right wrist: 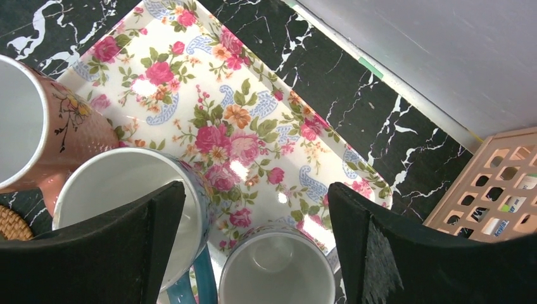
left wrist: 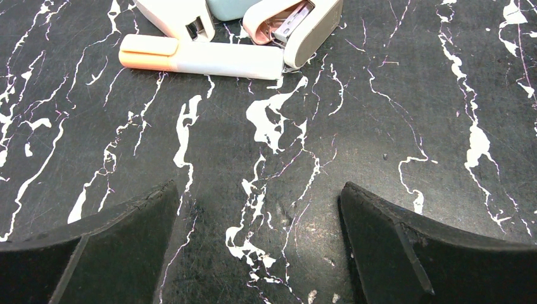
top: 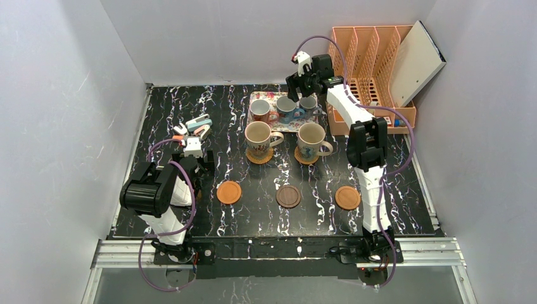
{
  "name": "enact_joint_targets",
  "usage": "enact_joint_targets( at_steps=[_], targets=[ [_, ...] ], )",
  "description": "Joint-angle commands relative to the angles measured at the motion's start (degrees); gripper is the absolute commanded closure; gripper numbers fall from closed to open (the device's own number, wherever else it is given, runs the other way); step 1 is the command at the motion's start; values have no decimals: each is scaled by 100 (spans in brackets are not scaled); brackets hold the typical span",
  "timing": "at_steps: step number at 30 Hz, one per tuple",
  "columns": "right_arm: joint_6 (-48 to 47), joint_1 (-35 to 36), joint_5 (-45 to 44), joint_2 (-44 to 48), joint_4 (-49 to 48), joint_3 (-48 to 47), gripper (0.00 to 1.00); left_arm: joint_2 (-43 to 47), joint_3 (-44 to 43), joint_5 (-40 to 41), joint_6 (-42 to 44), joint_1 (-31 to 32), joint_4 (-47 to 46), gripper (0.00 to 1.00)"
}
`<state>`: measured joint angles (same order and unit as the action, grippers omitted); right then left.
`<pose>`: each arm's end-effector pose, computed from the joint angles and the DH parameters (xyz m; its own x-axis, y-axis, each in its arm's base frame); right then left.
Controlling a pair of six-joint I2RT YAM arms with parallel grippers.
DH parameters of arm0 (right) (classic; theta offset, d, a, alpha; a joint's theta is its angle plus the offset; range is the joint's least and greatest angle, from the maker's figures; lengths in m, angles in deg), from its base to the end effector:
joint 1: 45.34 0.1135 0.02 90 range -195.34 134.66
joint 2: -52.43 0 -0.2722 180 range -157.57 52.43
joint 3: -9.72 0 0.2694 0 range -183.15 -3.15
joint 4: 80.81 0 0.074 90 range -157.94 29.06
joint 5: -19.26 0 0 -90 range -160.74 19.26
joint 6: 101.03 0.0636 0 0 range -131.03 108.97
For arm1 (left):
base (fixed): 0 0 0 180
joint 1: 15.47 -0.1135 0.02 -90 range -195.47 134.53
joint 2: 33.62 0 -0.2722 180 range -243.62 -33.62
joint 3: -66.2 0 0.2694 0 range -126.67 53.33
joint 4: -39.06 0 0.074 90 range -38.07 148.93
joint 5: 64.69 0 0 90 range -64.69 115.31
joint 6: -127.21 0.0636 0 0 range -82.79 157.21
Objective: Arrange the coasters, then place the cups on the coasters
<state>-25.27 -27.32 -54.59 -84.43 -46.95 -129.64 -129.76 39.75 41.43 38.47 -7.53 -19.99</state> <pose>0.5681 0.2034 0.2411 -0.3510 -0.3627 -0.8633 -0.6287 0.7745 -0.0697 0.2752 -0.0206 0.1065 -0.1858 0.0473 -0.9814 -0.1335 0.9884 0.0729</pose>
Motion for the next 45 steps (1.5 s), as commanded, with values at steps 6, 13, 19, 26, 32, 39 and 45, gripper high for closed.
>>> enact_joint_targets(
  at_steps=[6, 13, 19, 26, 32, 39, 45],
  targets=[
    [-135, 81, -244, 226, -6, 127, 15, 5, -83, 163, -38, -30, -85, 2],
    [-215, 114, -282, 296, -31, 204, 19, 7, -83, 163, -35, -30, -82, 2],
    [-256, 177, -328, 271, 32, -69, 12, 7, -83, 163, -34, -30, -85, 2],
    [-666, 191, 52, 559, 623, -455, 2, 7, -83, 163, -35, -30, -80, 2],
    [-1453, 102, 128, 1117, 907, -271, 2, 3, -83, 163, -32, -30, -80, 2],
    [-1888, -256, 310, 1235, 1247, -420, 2, 7, -83, 163, -34, -30, -84, 2],
    [-2095, -357, 576, 1212, 1443, -254, 2, 7, -83, 163, -27, -30, -78, 2]
  ],
)
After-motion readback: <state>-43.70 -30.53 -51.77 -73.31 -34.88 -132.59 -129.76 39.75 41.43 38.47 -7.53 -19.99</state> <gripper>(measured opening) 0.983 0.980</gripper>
